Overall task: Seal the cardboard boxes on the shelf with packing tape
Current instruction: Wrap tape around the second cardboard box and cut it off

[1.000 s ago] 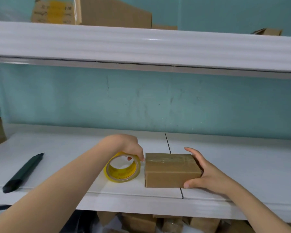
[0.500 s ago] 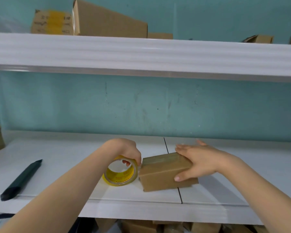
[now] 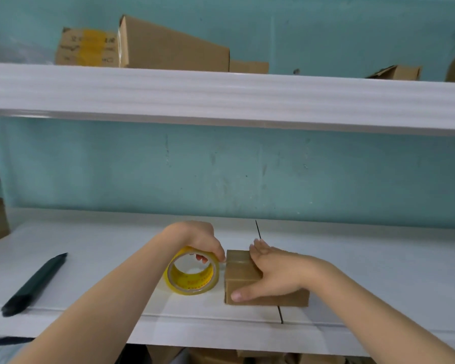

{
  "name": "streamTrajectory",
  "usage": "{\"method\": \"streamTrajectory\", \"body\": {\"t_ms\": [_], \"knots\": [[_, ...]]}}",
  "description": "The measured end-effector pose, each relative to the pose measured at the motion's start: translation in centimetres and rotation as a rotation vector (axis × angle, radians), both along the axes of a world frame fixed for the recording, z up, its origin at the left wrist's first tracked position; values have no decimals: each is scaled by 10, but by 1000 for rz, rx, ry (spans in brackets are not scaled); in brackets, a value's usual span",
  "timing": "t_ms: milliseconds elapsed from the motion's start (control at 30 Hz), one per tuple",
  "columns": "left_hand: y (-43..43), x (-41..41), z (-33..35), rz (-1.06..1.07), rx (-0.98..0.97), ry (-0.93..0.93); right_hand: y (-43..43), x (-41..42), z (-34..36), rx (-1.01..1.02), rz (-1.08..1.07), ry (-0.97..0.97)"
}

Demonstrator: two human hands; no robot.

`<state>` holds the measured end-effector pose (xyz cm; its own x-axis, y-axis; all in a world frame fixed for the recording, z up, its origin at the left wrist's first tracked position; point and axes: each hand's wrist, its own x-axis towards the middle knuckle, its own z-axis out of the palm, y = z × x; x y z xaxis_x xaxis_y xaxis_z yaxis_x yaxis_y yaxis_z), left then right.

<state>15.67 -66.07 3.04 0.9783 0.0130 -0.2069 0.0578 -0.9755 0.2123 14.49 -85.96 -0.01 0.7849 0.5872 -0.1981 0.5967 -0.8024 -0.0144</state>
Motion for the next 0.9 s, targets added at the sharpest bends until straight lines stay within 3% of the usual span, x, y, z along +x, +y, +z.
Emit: {"method": "streamTrajectory", "body": {"t_ms": [133, 267, 333, 433, 533, 733, 900], "knots": [[5, -8, -5, 19, -74, -243, 2, -5, -7, 82, 83, -50], [10, -26, -4, 82, -95, -650, 7, -8, 3, 210, 109, -91], [18, -41, -4, 99, -323, -791, 20, -14, 13, 345, 174, -181], [55, -81, -7, 269, -859, -917, 57, -25, 25, 602, 258, -297], [109, -137, -19, 503, -1094, -1016, 105, -35, 32, 712, 271, -367], [217, -234, -26, 711, -1099, -1200, 204, -60, 21, 764, 210, -268], [304, -270, -37, 751, -1113, -1210, 283, -74, 3, 750, 160, -94]]}}
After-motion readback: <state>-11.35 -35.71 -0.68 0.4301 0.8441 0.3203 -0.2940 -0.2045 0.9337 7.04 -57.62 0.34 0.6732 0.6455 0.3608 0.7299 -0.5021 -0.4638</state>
